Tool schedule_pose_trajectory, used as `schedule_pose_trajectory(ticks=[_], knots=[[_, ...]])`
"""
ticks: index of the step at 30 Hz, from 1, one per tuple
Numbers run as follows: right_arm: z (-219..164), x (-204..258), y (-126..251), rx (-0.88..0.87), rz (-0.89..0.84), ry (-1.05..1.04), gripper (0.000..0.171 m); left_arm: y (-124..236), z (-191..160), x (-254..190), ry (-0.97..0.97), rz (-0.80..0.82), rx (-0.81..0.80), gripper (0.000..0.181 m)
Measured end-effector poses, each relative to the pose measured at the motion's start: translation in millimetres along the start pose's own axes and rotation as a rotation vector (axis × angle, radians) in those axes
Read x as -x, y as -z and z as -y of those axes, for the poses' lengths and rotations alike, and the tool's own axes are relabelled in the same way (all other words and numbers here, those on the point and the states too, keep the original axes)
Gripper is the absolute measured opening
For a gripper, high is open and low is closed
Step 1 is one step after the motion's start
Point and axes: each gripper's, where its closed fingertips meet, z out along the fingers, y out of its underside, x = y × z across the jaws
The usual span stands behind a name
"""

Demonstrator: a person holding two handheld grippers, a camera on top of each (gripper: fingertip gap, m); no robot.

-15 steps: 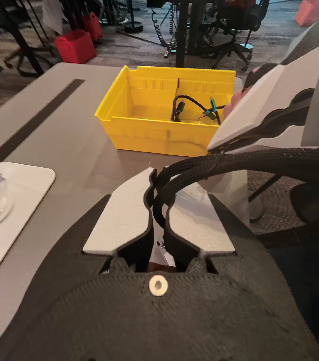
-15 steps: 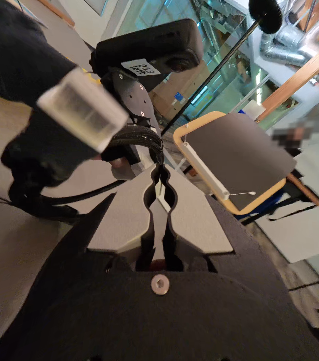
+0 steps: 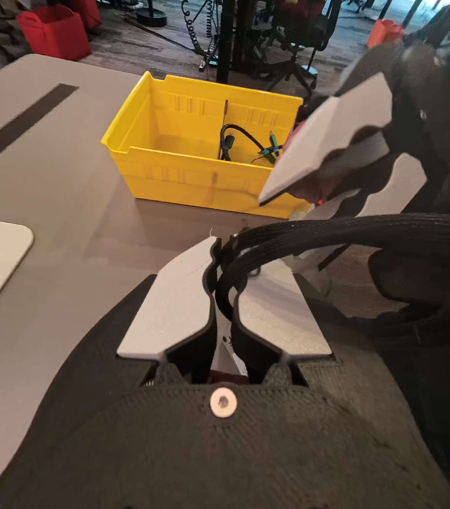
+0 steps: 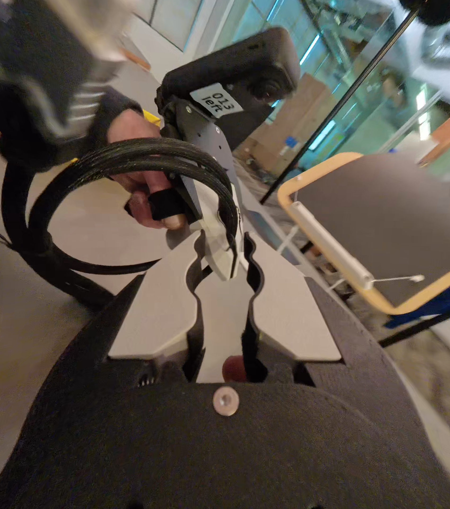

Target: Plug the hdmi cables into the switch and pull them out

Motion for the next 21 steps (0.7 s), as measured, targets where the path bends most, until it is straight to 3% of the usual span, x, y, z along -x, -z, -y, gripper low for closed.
schedule_pose_trajectory(ticks=[5,8,17,21], knots=[[4,-3,7,-0.187,0.246,-0.639,0.041,4,4,6,-0.124,0.073,0.006,0.005],[-3,-15,11,-0.248,0.298,-0.86,0.03,6,8,10,-0.199,0.12,0.008,0.005],[-10,-9,-5,-0.087,0.237,-0.621,0.025,4,11,9,-0.514,0.239,0.083,0.004],[-10,-9,-8,-0.063,0.225,-0.551,0.008,4,13,9,-0.556,0.256,0.088,0.004]])
